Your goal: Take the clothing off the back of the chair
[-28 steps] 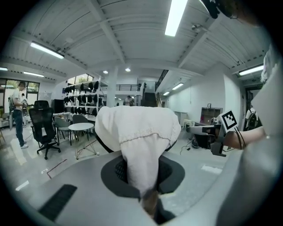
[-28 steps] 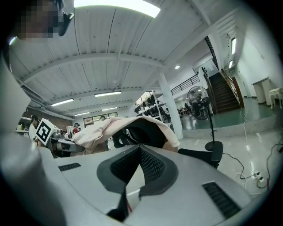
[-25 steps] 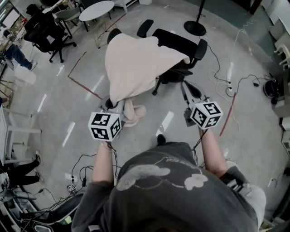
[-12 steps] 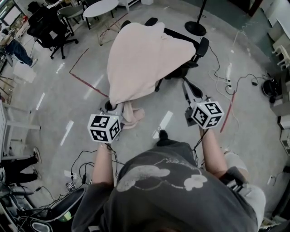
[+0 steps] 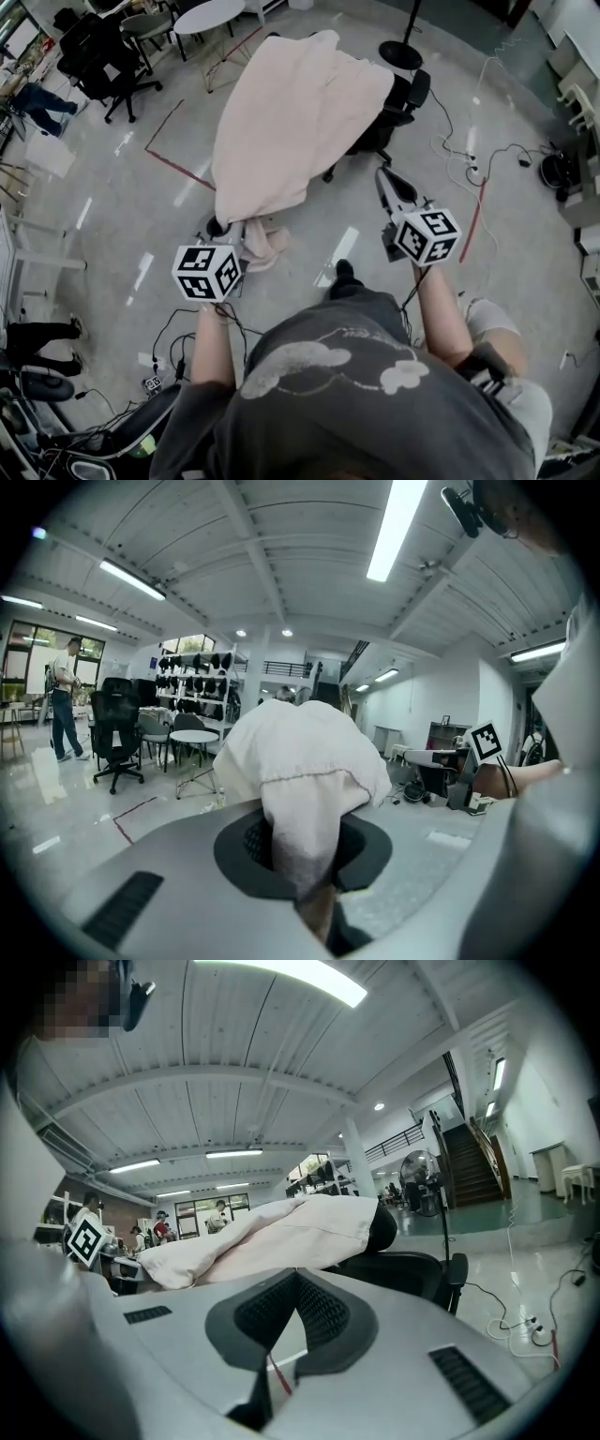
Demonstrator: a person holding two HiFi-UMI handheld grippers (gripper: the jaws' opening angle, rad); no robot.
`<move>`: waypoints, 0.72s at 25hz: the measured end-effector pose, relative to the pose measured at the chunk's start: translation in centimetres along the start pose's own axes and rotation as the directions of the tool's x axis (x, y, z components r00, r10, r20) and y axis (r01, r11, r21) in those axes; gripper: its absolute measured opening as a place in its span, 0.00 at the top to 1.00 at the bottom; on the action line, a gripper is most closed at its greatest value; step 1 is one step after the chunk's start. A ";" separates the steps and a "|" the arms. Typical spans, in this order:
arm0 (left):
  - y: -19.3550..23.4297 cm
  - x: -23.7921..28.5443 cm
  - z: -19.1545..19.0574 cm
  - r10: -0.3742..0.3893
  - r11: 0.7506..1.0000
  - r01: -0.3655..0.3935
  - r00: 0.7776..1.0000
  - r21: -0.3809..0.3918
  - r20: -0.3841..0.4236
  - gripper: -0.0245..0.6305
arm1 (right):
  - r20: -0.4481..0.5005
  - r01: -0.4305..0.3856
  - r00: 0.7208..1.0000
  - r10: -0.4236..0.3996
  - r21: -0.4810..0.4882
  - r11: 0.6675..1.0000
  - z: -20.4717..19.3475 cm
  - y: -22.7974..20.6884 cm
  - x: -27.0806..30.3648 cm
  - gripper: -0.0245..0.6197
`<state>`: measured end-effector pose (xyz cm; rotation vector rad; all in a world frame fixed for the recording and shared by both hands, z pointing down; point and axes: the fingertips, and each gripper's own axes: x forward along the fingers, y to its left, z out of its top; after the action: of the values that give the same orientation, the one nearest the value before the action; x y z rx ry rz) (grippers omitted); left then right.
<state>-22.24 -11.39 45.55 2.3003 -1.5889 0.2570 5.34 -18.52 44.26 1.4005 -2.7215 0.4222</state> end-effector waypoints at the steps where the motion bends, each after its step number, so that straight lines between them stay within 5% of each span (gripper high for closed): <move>1: 0.0 -0.5 -0.1 0.003 1.000 -0.003 1.000 -0.002 0.003 0.93 | 0.001 0.000 1.000 0.000 0.000 1.000 0.0 0.3 -0.2 0.97; 18: 3.2 -10.9 -3.1 0.065 0.998 -0.064 0.998 -0.029 0.022 0.93 | -0.011 -0.060 0.998 0.060 -0.021 0.998 -2.6 10.1 -2.0 0.97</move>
<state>-29.03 -1.82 45.36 2.2411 -1.6696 0.2229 -1.81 -10.68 44.23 1.3104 -2.7576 0.4006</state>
